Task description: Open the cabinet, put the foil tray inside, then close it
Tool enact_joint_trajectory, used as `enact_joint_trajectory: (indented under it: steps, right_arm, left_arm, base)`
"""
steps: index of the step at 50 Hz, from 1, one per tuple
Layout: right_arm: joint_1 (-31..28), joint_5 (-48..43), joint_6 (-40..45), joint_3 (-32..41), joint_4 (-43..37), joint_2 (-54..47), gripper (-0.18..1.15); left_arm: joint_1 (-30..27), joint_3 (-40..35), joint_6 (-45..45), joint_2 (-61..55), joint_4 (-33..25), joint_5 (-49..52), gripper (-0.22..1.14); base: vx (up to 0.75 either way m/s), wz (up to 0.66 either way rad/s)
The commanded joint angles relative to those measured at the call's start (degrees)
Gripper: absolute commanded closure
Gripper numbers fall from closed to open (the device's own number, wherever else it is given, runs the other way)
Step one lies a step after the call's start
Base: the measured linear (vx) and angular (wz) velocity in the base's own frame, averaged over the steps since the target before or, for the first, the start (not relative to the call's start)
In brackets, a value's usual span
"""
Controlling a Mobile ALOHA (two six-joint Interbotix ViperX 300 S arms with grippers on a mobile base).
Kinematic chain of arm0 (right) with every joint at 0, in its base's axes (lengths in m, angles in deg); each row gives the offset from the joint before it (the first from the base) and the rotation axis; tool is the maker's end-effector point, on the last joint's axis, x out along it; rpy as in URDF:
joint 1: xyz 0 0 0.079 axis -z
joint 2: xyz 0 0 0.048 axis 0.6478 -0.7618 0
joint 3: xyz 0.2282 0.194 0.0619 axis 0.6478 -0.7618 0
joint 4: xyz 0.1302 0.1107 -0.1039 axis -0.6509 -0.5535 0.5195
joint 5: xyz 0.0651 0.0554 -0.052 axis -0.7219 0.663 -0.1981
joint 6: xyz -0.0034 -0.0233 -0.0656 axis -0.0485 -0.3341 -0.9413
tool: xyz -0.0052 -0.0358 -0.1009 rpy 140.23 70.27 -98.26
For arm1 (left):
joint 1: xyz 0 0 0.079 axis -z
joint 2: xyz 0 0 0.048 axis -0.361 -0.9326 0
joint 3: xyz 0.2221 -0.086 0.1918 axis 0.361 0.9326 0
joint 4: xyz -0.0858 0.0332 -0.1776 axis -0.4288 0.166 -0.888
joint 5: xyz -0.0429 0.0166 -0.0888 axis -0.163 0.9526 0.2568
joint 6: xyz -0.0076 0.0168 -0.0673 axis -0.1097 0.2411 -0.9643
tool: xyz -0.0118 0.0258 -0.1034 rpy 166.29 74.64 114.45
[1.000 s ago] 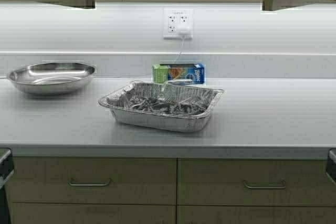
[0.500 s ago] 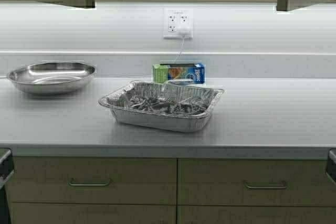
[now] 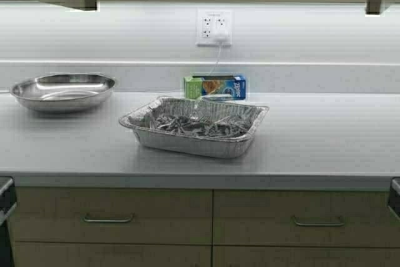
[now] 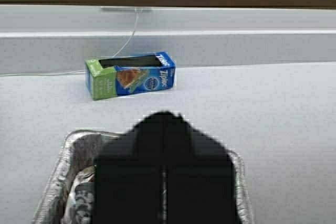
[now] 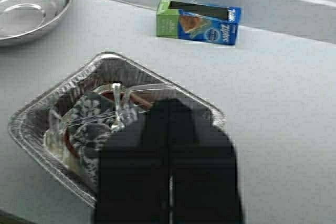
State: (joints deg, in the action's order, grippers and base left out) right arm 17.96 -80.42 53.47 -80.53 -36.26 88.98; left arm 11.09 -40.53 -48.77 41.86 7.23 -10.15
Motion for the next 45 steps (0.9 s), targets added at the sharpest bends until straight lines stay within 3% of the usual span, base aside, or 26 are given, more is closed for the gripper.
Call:
enact_joint_trajectory:
  steps: [1,6,11,13,18,22,31,38,45]
  right_arm:
    - [-0.79,0.70,0.26,-0.35,0.26,3.96,0.77]
    - [-3.34,3.25,0.97,-1.49,0.26,6.86,0.43]
    - [-5.98,4.75,2.29,-3.34,0.18,9.49,-0.01]
    - [-7.12,4.66,3.16,-4.13,0.00,10.28,-0.11]
    - [-10.55,4.13,8.00,-7.03,-1.67,11.69,-0.07]
    - [-14.85,-0.70,14.77,-11.87,-6.77,11.07,-0.06]
    - [-26.10,-30.59,30.67,-26.19,-6.68,4.04,-0.06]
    - [-26.89,-44.12,45.35,-31.11,-2.37,-6.68,-0.06]
    - [-26.89,-55.72,56.16,-30.32,4.31,-21.45,-0.06]
  left_arm:
    - [1.23,2.99,-0.26,5.10,1.49,-0.79,0.83]
    - [4.39,6.59,-0.35,8.88,5.19,-1.32,0.62]
    - [8.00,10.55,-1.85,12.57,9.49,-2.02,0.25]
    - [8.88,12.13,-3.16,13.80,9.67,-2.20,0.11]
    - [10.28,16.44,-8.35,15.29,10.20,-3.87,-0.14]
    - [10.37,20.57,-13.36,15.29,11.60,-6.24,-0.12]
    - [10.20,29.53,-24.43,9.40,14.77,-17.49,-0.11]
    - [6.94,34.45,-30.59,-1.05,15.47,-30.50,-0.11]
    - [0.53,34.63,-37.00,-14.77,19.95,-40.61,-0.11]
  base:
    - [0.00,0.00]
    - [0.00,0.00]
    - [0.00,0.00]
    - [0.00,0.00]
    - [0.00,0.00]
    - [0.00,0.00]
    - [0.00,0.00]
    - [0.00,0.01]
    - [0.00,0.01]
